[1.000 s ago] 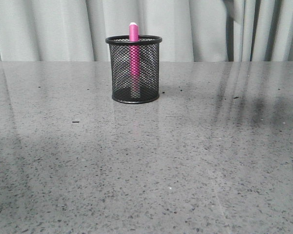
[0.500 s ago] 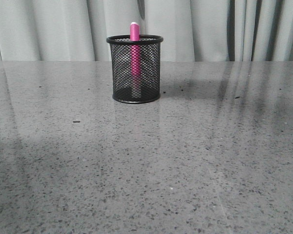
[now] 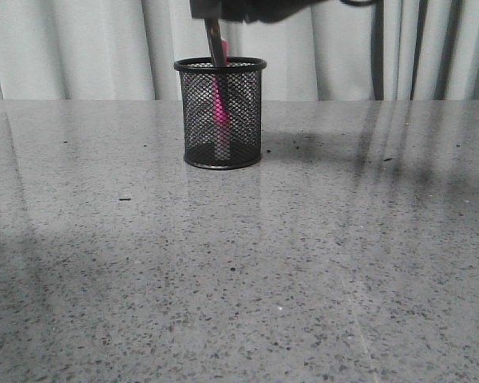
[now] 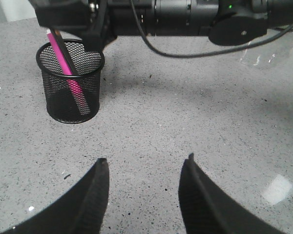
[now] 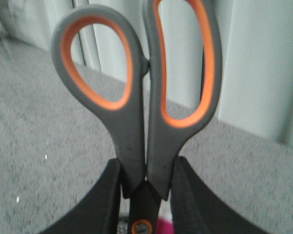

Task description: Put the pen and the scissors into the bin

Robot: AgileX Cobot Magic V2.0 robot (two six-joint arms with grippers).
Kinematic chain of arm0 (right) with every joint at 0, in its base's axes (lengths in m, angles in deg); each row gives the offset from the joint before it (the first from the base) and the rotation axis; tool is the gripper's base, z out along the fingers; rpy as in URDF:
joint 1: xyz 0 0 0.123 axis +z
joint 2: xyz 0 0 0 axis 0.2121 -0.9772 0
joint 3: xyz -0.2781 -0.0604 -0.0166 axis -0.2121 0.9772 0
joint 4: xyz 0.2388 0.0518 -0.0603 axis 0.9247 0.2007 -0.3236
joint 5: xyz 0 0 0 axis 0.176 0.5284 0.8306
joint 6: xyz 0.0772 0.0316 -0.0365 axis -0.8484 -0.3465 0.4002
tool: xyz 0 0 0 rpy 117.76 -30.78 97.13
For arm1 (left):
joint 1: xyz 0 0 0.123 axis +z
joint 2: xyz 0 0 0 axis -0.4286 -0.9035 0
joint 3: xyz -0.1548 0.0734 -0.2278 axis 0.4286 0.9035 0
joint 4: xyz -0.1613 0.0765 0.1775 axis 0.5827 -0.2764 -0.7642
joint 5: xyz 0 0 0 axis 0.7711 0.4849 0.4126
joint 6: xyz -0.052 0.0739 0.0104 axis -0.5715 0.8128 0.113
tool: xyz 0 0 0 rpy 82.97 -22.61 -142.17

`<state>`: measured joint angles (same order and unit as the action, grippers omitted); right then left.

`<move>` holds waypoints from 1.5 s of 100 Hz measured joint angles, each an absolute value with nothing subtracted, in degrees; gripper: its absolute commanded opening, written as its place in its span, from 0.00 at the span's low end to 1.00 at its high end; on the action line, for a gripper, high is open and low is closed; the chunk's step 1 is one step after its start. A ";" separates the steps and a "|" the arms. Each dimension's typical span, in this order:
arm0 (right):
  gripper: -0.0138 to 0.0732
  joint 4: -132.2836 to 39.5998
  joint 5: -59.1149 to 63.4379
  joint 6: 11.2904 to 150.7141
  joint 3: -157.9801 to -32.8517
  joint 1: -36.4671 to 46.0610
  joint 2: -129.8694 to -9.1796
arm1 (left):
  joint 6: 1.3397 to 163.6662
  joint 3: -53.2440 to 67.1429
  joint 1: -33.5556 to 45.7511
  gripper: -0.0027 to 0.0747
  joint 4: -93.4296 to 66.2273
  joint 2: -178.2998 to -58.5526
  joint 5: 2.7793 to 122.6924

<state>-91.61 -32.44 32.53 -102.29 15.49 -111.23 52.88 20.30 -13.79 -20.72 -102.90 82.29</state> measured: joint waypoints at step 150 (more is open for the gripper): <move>0.08 -96.92 -22.77 32.24 -68.70 15.49 -49.94 | 36.94 24.96 -13.79 0.06 -44.57 -72.26 82.96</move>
<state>-96.92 -22.77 32.24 -68.70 15.49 -49.94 36.94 24.96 -13.79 -44.57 -72.26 82.96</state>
